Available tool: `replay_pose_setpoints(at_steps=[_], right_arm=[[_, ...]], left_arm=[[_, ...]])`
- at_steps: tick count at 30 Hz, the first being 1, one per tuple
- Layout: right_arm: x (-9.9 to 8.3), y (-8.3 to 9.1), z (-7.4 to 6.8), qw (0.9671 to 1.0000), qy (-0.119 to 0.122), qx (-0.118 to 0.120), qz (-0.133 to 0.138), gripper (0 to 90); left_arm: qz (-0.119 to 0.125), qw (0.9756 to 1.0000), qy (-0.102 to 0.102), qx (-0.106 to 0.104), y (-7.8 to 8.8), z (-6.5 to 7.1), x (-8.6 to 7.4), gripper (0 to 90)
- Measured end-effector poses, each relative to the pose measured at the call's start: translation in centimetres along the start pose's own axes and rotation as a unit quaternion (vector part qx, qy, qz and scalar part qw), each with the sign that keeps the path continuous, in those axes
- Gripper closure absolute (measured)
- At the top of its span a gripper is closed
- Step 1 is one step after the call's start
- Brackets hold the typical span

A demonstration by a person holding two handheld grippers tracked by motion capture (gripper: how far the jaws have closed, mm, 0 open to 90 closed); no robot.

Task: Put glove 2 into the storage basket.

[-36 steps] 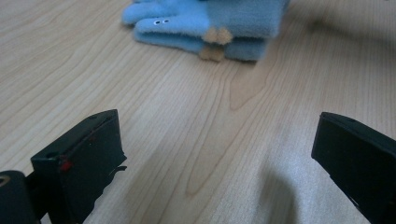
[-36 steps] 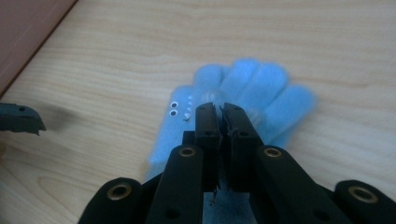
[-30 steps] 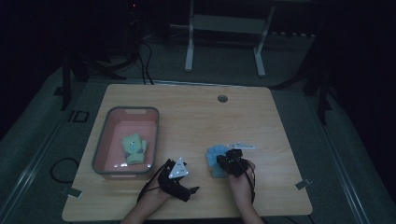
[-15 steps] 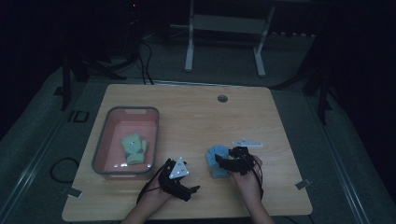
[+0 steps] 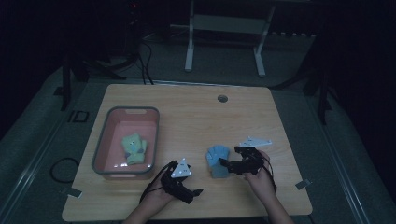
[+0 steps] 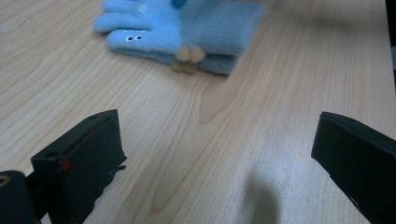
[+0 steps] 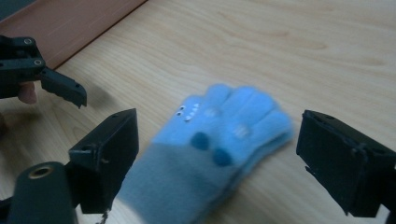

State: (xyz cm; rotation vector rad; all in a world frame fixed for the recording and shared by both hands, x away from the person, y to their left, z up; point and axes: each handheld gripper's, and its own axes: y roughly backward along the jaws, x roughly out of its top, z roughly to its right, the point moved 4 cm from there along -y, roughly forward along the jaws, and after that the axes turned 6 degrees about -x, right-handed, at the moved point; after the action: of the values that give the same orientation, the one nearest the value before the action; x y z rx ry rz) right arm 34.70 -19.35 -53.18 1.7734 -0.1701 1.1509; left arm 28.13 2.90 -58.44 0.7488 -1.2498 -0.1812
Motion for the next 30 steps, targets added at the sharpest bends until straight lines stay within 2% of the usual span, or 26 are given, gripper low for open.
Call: replay_pose_setpoints(at_steps=[5, 7, 8, 11, 13, 16, 17, 19, 21, 25, 27, 28, 30], right_arm=[[0.4, 0.9, 1.1, 0.9998, 0.002, 0.021, -0.002, 11.6], [0.6, 1.1, 1.5, 0.9996, -0.003, 0.028, 0.004, 11.7], [0.6, 1.2, 1.7, 0.9992, -0.005, 0.039, 0.007, 11.6], [0.6, 1.4, 2.1, 0.9993, -0.004, 0.037, 0.009, 12.9], [0.5, 1.5, 2.6, 0.9995, 0.006, 0.029, 0.006, 13.2], [0.5, 1.5, 2.8, 0.9994, 0.011, 0.033, 0.001, 13.1], [0.5, 1.5, 2.8, 0.9995, 0.012, 0.030, -0.001, 13.2], [0.6, 1.4, 3.2, 0.9991, 0.015, 0.040, -0.006, 13.3], [0.8, 1.3, 3.4, 0.9991, 0.012, 0.039, -0.005, 14.3], [0.9, 0.7, 4.0, 0.9994, 0.014, 0.028, -0.013, 28.1], [0.9, 0.3, 4.2, 0.9993, 0.010, 0.031, -0.017, 32.1], [1.0, 0.1, 4.3, 0.9994, 0.012, 0.028, -0.018, 35.1], [1.1, -0.2, 4.4, 0.9996, 0.006, 0.025, -0.014, 38.8]], left_arm=[[-0.009, 0.9998, 0.012, -0.012, -0.4, 0.1, 0.1, 2.3], [-0.014, 0.9998, 0.004, -0.014, -0.6, 0.2, 0.2, 2.3], [-0.012, 0.9998, -0.001, -0.015, -0.6, 0.3, 0.3, 2.3], [-0.002, 0.9995, 0.001, -0.032, -0.7, 0.5, 0.6, 2.3], [-0.005, 0.9994, -0.007, -0.035, -0.8, 0.7, 0.7, 2.4], [-0.009, 0.9991, -0.013, -0.039, -0.9, 0.8, 1.0, 2.4], [-0.008, 0.9988, -0.023, -0.042, -1.1, 1.0, 1.4, 2.4], [-0.008, 0.9987, -0.030, -0.041, -1.3, 1.2, 1.8, 2.4], [-0.003, 0.9984, -0.036, -0.044, -1.6, 1.3, 2.3, 2.4], [-0.005, 0.9971, -0.066, -0.039, -2.0, 1.5, 3.7, 5.0], [0.001, 0.9967, -0.077, -0.027, -2.2, 1.5, 4.5, 5.3], [-0.001, 0.9960, -0.083, -0.033, -2.4, 1.5, 4.8, 5.9], [-0.007, 0.9947, -0.097, -0.032, -2.7, 1.6, 5.5, 6.9]])
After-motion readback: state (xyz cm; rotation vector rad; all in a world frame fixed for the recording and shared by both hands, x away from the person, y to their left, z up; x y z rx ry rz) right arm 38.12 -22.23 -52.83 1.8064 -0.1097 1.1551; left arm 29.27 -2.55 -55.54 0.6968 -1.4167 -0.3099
